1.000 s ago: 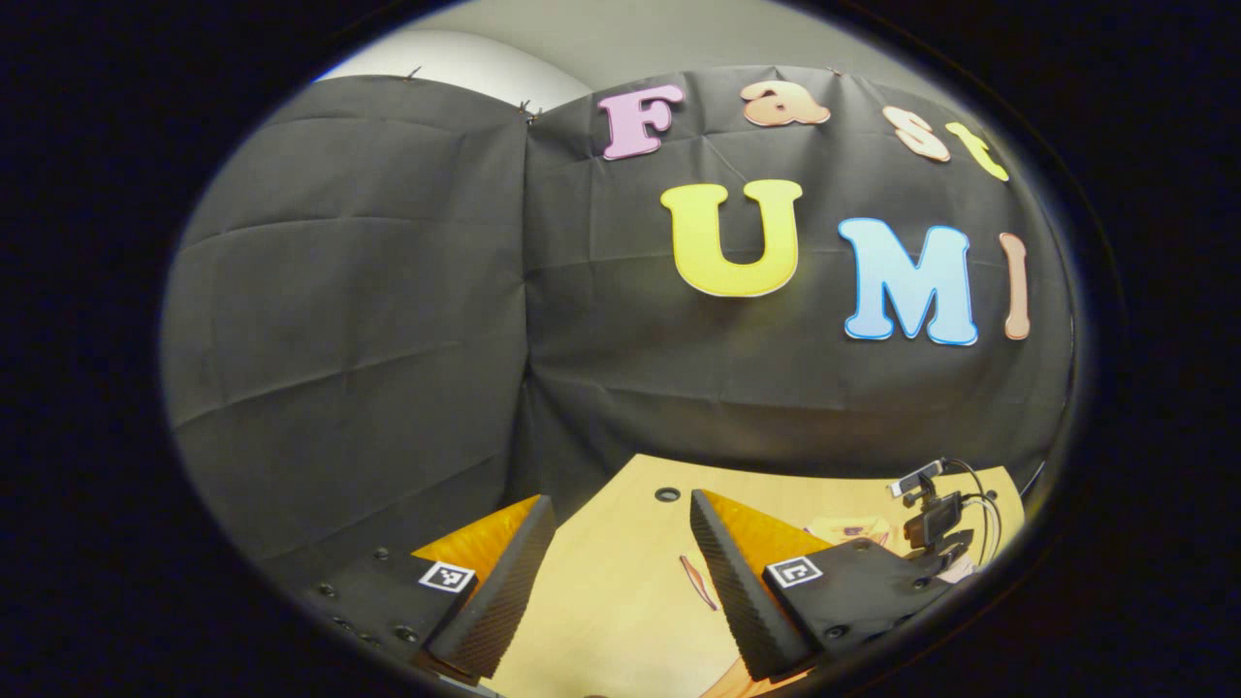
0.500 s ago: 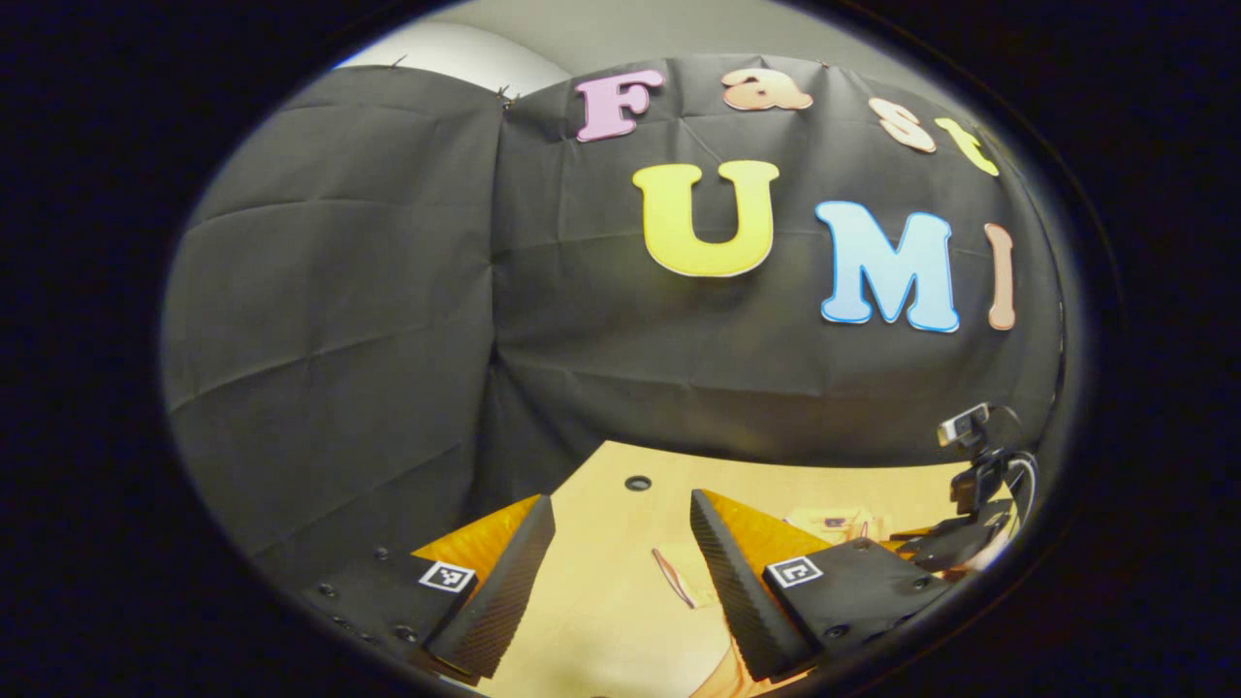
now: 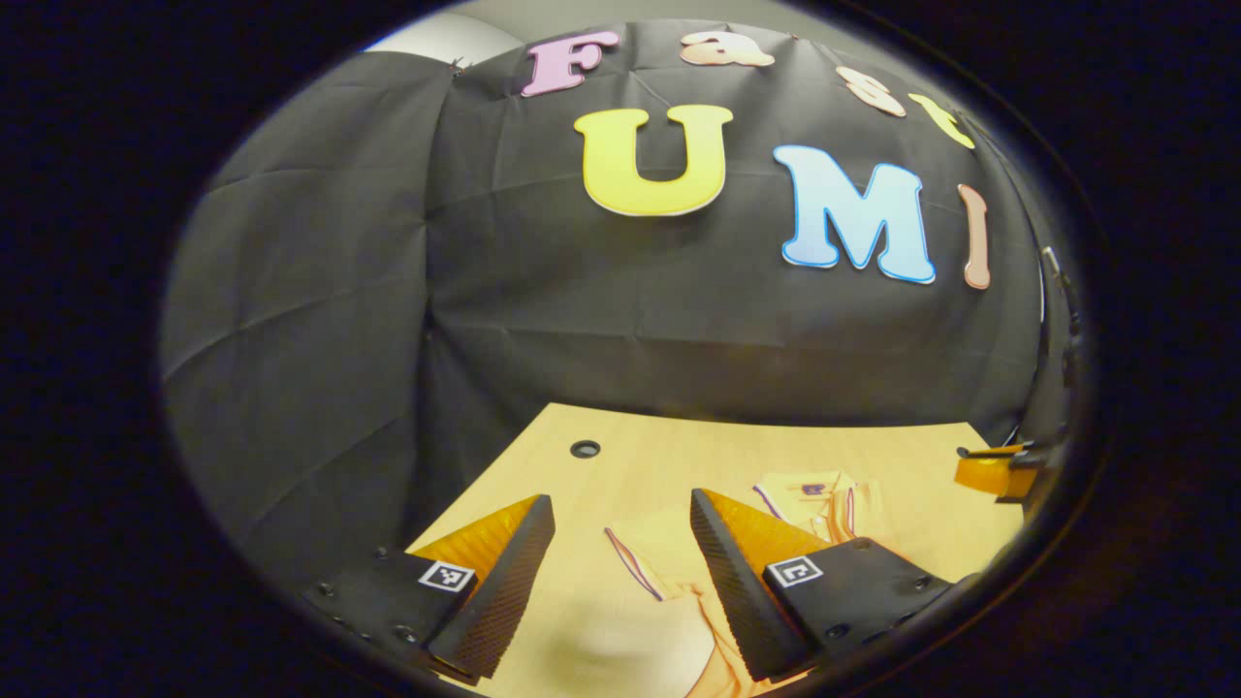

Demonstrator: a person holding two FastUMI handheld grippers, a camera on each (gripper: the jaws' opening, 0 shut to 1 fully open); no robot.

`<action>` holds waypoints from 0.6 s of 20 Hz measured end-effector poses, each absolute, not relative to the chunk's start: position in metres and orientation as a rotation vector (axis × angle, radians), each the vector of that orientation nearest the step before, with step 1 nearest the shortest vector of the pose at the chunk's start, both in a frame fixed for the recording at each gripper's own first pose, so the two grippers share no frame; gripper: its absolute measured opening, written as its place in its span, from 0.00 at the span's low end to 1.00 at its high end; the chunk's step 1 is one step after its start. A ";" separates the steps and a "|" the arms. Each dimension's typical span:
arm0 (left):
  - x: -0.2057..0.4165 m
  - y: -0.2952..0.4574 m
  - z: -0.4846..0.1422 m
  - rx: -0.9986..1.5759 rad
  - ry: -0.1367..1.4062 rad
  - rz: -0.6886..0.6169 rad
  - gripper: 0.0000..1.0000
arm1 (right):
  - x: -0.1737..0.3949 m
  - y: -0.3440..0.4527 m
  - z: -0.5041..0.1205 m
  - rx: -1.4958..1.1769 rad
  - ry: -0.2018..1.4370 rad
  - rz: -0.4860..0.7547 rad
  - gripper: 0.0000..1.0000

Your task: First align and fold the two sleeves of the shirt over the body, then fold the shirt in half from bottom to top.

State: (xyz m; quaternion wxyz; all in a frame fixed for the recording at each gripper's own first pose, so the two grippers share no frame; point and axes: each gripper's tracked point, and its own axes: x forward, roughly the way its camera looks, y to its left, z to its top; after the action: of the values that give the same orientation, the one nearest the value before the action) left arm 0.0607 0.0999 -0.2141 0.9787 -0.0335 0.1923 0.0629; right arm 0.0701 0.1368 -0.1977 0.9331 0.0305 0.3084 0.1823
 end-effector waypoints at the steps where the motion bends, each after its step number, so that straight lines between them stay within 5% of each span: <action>1: 0.067 0.097 -0.226 -0.073 0.408 0.112 0.94 | 0.066 0.131 -0.189 0.077 0.620 0.358 0.24; 12: 0.124 0.083 -0.362 -0.072 0.635 0.040 0.94 | 0.026 0.073 -0.126 0.153 0.532 0.216 0.24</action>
State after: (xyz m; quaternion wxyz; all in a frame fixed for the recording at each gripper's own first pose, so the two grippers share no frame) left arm 0.1235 0.0834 -0.3616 0.9492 -0.0353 0.3122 0.0197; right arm 0.0262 0.0726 -0.1261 0.9562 0.0754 0.2619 0.1065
